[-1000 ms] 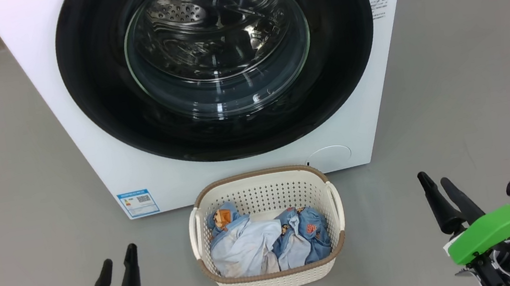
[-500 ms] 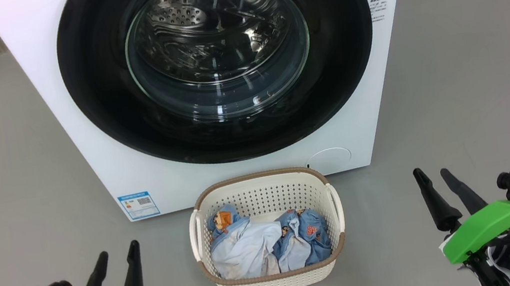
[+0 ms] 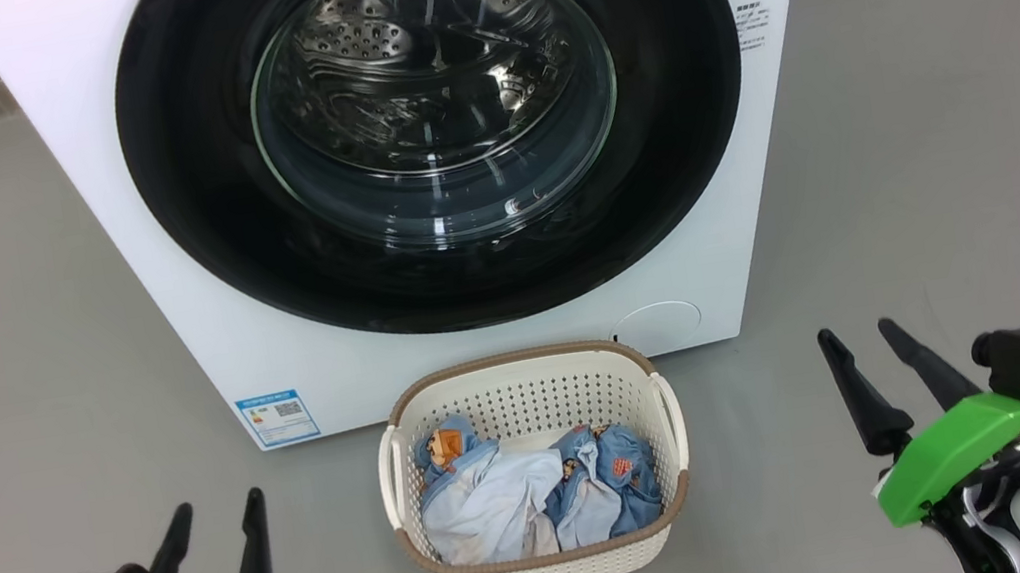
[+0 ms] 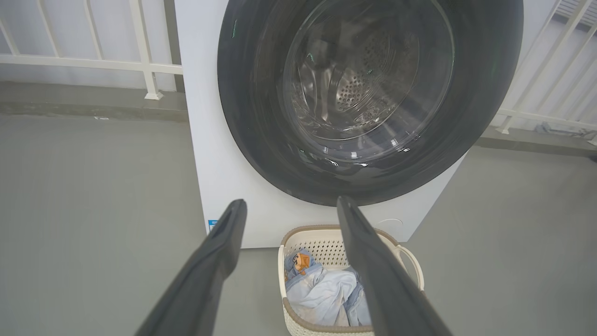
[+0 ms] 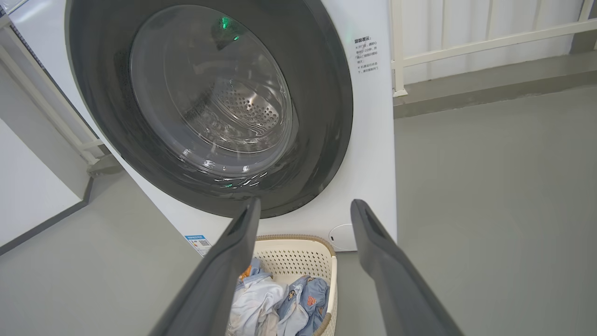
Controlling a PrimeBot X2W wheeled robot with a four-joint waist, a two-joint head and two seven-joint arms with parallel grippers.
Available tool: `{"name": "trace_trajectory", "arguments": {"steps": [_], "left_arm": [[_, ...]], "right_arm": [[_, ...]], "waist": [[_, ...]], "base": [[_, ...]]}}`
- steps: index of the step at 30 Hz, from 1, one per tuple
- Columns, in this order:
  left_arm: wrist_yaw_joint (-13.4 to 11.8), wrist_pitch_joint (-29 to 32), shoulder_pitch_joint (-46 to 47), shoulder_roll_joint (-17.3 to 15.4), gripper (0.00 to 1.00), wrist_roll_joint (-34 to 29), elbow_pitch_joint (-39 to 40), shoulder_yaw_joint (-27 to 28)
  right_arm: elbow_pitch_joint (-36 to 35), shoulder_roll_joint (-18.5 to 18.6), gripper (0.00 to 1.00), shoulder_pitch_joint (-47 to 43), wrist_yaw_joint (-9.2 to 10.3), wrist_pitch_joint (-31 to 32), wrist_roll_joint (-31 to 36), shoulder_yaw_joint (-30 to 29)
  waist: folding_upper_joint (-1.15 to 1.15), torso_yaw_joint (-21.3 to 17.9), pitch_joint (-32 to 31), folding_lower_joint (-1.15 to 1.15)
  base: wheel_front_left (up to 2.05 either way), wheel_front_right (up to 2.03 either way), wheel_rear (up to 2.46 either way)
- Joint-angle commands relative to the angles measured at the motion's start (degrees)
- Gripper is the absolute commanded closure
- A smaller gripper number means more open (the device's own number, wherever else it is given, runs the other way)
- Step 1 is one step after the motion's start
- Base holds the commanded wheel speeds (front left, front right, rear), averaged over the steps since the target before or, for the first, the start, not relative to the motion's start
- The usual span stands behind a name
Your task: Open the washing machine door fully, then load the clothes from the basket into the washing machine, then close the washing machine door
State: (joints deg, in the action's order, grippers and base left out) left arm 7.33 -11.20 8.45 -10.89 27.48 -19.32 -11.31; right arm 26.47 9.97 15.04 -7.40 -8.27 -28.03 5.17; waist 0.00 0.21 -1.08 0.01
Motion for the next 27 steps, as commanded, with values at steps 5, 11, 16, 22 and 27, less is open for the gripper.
{"name": "trace_trajectory", "arguments": {"steps": [5, 11, 16, 22, 27], "left_arm": [[-0.34, -1.69, 2.89, -1.19, 0.00, -4.78, -0.17, 3.29], [-0.42, -2.69, 3.20, -1.07, 0.00, -9.54, -0.81, 4.00], [-0.81, -3.54, 3.41, -0.93, 0.00, -13.19, -1.65, 4.81], [-1.55, -3.80, 3.28, -0.26, 0.00, -14.21, -2.60, 6.93], [-1.90, -3.80, 2.95, 0.10, 0.00, -14.38, -3.33, 8.19]], "right_arm": [[-0.84, 0.78, 0.00, 3.54, -0.08, -1.61, 5.23, 0.99], [-0.18, 0.65, 0.00, 3.99, -0.08, -2.35, 9.64, 0.43], [0.19, 0.54, 0.00, 4.43, -0.09, -3.02, 13.56, -0.27], [0.38, -0.53, 0.00, 4.15, -0.09, -3.37, 16.35, -3.38], [0.32, -1.49, 0.00, 3.52, -0.09, -3.34, 17.40, -4.89]], "waist": [[0.00, -0.20, -0.12, 0.00], [0.00, -0.25, -0.38, 0.00], [0.00, -0.28, -0.52, 0.00], [0.00, -0.39, -0.57, 0.00], [0.00, -0.49, -0.80, 0.00]], "base": [[0.00, 0.00, 0.00], [0.00, 0.00, 0.00], [0.00, 0.00, 0.00], [0.00, 0.00, 0.00], [0.00, 0.00, 0.00]]}}
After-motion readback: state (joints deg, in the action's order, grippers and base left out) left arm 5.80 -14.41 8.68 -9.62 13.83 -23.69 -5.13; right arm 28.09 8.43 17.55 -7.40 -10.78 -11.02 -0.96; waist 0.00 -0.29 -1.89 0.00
